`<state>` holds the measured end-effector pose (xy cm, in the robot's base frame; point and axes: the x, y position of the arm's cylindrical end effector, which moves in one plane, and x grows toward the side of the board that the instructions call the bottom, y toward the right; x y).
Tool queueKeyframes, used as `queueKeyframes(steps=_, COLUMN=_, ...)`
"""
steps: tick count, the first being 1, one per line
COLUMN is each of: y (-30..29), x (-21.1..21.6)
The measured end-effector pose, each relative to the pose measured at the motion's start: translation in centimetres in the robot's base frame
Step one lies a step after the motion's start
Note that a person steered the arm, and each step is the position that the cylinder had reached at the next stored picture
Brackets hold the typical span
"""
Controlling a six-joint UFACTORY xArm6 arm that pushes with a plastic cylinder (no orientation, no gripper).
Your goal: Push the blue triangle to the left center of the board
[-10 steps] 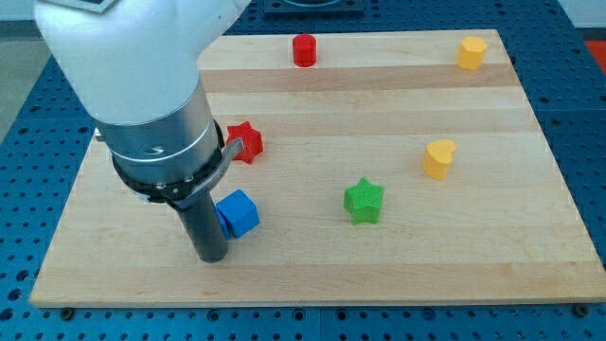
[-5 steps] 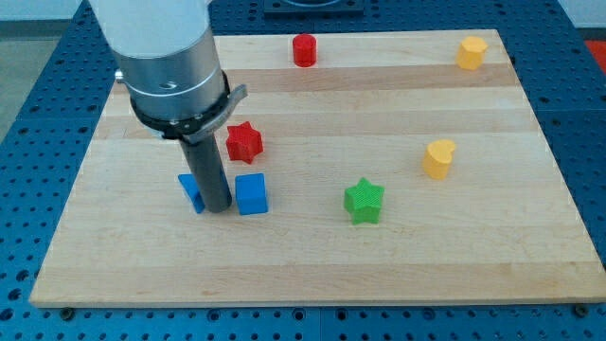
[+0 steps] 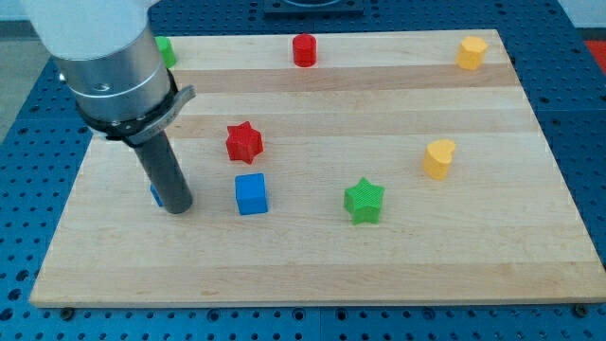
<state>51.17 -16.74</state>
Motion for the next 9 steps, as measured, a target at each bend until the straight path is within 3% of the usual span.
queueKeyframes(steps=3, y=-0.2, x=-0.6)
queueKeyframes(steps=6, y=-0.2, x=-3.9)
queueKeyframes(steps=9, y=-3.2, x=-4.4)
